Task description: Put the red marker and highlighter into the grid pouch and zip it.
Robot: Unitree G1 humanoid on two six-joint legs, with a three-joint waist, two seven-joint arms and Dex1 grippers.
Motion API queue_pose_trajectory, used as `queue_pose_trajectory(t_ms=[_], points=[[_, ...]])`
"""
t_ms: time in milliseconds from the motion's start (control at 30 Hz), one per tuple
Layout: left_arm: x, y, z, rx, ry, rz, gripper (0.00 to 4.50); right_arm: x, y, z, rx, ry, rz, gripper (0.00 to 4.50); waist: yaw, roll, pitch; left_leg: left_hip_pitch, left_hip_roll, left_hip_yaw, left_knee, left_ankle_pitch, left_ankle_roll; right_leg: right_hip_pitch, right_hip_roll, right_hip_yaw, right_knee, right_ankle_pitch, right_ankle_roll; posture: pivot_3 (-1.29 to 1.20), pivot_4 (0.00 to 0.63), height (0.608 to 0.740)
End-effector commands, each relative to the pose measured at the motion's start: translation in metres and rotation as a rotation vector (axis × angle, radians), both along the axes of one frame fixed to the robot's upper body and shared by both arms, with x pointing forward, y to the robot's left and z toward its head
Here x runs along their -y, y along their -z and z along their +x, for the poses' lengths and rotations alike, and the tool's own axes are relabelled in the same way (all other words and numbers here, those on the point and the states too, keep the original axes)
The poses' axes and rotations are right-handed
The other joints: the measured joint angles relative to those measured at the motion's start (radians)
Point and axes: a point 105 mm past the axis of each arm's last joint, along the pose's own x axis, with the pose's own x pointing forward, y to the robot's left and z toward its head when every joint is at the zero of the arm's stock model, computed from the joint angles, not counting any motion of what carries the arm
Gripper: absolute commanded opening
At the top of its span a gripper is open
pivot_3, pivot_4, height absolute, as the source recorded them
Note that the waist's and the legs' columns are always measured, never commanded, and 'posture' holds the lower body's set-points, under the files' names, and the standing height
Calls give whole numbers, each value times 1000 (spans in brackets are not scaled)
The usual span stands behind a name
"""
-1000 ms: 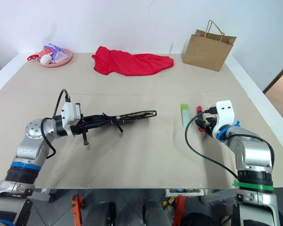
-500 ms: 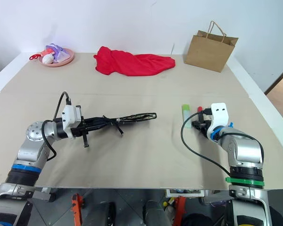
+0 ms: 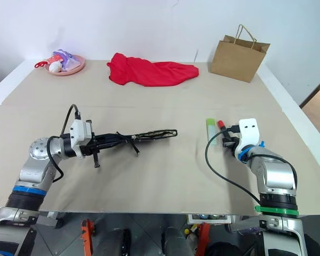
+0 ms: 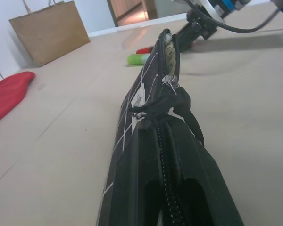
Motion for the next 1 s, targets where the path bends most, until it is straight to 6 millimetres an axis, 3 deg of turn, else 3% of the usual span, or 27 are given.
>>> queue_pose_trajectory(t_ms=[33,133,200,300,500,1000], points=[[-4,-8,-1,23,0,-7,0,-12,-65,5,226,-114,-96,640,0,0,0,0,0,0,0,0,0,0,0,0,0,0,0,0,150,740],[-2,-8,-1,20,8,-9,0,-49,-124,-16,409,-406,-137,640,-4,5,3,-1,0,0,-1,0,0,-2,1,2,0,-1,1,0,150,740],[-1,-8,-1,19,13,-10,0,-70,-135,-41,406,-612,-158,640,-2,5,3,0,1,0,-2,0,0,-2,1,2,0,-1,1,0,150,740],[-1,-7,-1,18,17,-10,0,-86,-124,-70,275,-832,-269,640,4,3,2,0,2,-3,-2,-1,0,-1,2,-3,0,-3,-1,0,150,740],[2,-6,0,18,25,-10,0,-96,-97,-87,101,-1005,-495,640,1,3,2,0,-1,-1,0,-1,0,0,-2,-3,0,-4,0,0,150,740],[12,-5,-5,26,62,-5,0,-121,-77,-75,103,-1097,-568,640,2,3,2,-1,0,-2,0,0,0,0,-1,-3,0,-3,0,0,150,740]])
